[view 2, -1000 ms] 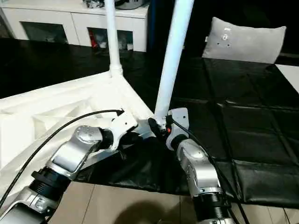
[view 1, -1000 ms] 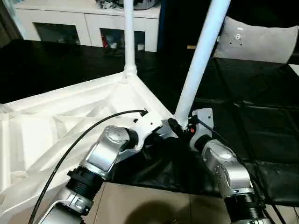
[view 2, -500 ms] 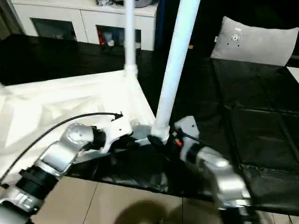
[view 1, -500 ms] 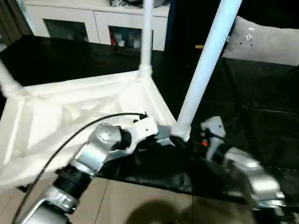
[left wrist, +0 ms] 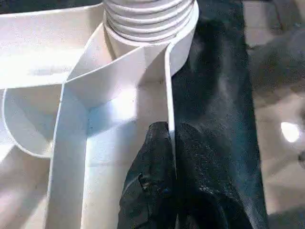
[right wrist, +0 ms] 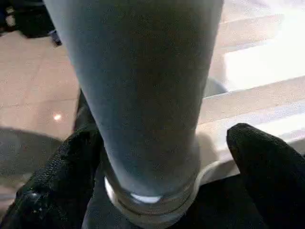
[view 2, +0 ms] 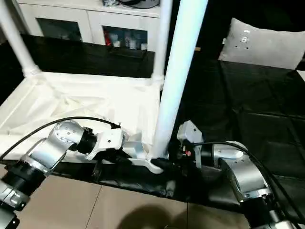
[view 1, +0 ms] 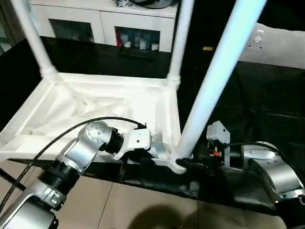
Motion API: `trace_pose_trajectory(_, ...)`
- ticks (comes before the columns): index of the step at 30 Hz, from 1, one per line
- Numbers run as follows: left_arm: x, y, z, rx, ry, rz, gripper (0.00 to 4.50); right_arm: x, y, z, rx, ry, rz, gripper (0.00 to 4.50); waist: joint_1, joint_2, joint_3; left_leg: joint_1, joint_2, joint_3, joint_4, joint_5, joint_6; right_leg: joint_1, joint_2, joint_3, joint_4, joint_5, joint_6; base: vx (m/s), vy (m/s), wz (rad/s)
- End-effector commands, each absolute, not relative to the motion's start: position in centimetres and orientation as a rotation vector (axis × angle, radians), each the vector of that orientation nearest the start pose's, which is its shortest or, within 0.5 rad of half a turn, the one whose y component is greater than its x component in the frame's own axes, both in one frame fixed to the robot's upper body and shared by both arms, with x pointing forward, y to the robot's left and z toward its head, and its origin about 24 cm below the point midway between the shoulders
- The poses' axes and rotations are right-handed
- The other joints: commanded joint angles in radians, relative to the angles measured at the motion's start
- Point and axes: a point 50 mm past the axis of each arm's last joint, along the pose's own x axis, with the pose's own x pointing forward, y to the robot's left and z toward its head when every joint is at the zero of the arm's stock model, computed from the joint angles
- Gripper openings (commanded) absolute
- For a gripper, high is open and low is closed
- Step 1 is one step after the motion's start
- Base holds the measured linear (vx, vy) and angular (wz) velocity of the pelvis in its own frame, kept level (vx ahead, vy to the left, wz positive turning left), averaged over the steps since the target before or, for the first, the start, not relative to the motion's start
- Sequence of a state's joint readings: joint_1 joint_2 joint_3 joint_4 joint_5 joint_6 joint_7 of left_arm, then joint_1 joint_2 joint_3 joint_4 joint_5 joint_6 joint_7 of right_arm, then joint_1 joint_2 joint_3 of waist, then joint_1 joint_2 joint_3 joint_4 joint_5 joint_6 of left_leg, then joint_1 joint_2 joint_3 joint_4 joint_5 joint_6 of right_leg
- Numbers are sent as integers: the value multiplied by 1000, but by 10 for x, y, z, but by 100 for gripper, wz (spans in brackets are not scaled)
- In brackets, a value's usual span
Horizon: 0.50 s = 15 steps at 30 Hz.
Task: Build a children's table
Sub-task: Rotate leg to tighten
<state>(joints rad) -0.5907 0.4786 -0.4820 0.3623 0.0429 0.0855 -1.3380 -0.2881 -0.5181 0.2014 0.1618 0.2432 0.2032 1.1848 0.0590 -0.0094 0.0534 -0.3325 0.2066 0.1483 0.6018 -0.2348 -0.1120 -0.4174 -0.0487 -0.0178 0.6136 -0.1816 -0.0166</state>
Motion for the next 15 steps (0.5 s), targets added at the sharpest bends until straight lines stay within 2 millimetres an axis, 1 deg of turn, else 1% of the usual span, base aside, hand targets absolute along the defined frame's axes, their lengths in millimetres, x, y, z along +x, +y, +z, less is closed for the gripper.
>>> trace_pose_trajectory(1,295,112,73,733,435,-1673,0,268,-164,64,-231,323,1338,414,-2,-11,-66,-15,5,20,-61,-26,88,74,-58,31,-53,-46,-258,0,0,0)
trace_pose_trajectory(2,295,112,73,733,435,-1678,0,268,-164,63,-233,324,1347,408,0,-11,-66,-15,6,19,-62,-27,86,75,-59,31,-52,-48,-258,0,0,0)
trace_pose_trajectory(4,296,112,74,742,434,-1686,0,269,-162,63,-231,324,1358,378,1,-11,-66,-15,6,19,-63,-27,79,75,-59,31,-52,-56,-254,0,0,0)
trace_pose_trajectory(5,297,111,74,746,431,-1691,0,269,-161,62,-229,324,1365,370,0,-9,-67,-14,6,19,-63,-26,78,73,-58,29,-52,-57,-255,0,0,0)
trace_pose_trajectory(8,297,111,74,747,429,-1701,0,270,-160,62,-225,324,1373,361,0,-11,-66,-14,6,20,-62,-33,76,74,-59,30,-52,-61,-255,0,0,0)
trace_pose_trajectory(9,297,111,74,747,429,-1701,0,270,-160,62,-225,324,1373,352,1,-11,-67,-15,6,20,-62,-32,75,75,-60,30,-52,-61,-255,0,0,0)
trace_pose_trajectory(10,297,111,74,746,431,-1709,0,270,-160,62,-220,325,1381,327,1,-13,-67,-15,6,20,-61,-29,75,76,-59,31,-51,-57,-254,0,0,0)
trace_pose_trajectory(14,297,111,74,749,430,-1717,0,270,-159,61,-214,328,1391,314,2,-12,-68,-16,5,20,-61,-19,77,76,-59,30,-51,-50,-252,0,0,0)
trace_pose_trajectory(15,297,111,73,751,431,-1717,0,270,-159,61,-213,330,1395,301,2,-13,-68,-16,5,19,-61,-18,77,76,-59,30,-50,-48,-252,0,0,0)
